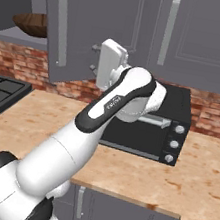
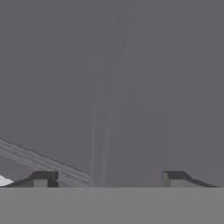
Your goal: Open the cabinet. Pick the bowls from the counter and place them in the cabinet. Then close the cabinet.
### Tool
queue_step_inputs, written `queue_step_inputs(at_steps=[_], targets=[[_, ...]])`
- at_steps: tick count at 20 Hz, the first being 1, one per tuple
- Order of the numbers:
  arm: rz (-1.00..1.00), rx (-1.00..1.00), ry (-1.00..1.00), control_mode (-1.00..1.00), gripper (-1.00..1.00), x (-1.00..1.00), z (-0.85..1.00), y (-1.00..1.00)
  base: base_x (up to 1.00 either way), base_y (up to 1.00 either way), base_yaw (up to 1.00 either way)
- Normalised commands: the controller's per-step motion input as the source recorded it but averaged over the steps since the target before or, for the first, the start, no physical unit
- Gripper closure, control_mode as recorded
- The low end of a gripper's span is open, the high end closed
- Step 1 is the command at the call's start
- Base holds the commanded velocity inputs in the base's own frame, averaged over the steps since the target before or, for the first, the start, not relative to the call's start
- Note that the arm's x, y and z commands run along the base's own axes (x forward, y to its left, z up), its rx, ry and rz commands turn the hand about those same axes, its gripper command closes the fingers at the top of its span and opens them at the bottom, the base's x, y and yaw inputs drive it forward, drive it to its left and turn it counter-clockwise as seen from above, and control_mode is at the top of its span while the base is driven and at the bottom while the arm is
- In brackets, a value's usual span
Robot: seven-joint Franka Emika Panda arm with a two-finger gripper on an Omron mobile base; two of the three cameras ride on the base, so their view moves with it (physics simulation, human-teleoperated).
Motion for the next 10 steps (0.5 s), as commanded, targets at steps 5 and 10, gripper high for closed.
queue_step_inputs(at_steps=[5,10], targets=[[-0.18,0.0,0.21,-1.0,-1.0,0.38,0.0,0.07,0.0,0.0,0.0],[-0.19,0.0,0.19,-1.0,-1.0,0.41,0.0,0.06,0.0,0.0,0.0]])
